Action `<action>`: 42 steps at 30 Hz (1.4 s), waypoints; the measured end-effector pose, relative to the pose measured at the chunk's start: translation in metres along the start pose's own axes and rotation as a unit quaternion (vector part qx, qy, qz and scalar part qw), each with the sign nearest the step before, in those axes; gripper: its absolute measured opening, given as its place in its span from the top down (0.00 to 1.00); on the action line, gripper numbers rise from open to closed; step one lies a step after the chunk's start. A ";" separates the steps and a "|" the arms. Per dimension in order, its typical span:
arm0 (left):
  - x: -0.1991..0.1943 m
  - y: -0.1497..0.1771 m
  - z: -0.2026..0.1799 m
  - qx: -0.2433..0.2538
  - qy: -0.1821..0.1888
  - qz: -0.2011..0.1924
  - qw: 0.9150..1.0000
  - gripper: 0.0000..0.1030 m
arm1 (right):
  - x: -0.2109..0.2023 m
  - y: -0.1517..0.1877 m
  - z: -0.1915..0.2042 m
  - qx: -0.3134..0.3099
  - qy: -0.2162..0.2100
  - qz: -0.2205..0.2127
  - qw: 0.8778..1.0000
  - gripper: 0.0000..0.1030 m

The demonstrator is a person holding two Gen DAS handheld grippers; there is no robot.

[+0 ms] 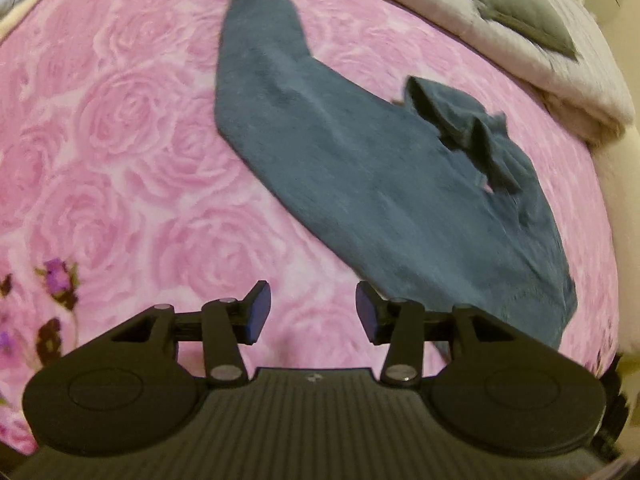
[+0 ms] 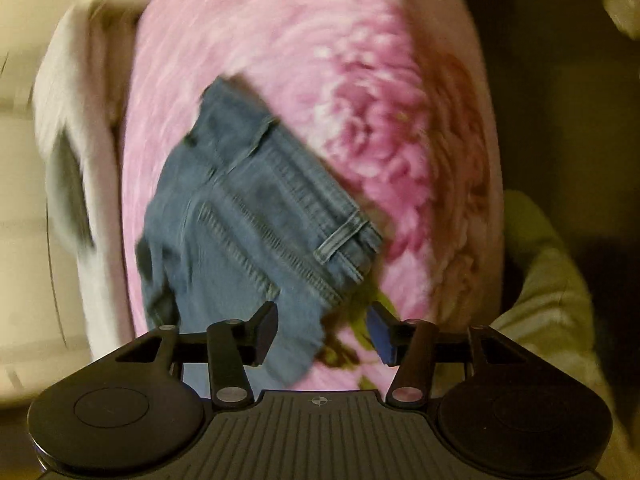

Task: Fold clothes

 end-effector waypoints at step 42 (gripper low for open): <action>0.002 -0.191 -0.055 0.062 0.024 -0.126 0.990 0.98 | -0.005 -0.052 0.189 -0.131 -0.094 -0.029 0.987 0.90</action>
Point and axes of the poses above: each gripper's, at about its wrist camera, not at the fingertips, and x roughly the way its jaws point, z to its left, y to its underside, the point moved 5 cm from there along x, roughly the way its jaws point, and after that the axes turned 1 degree about -y, right-handed, at the moved point
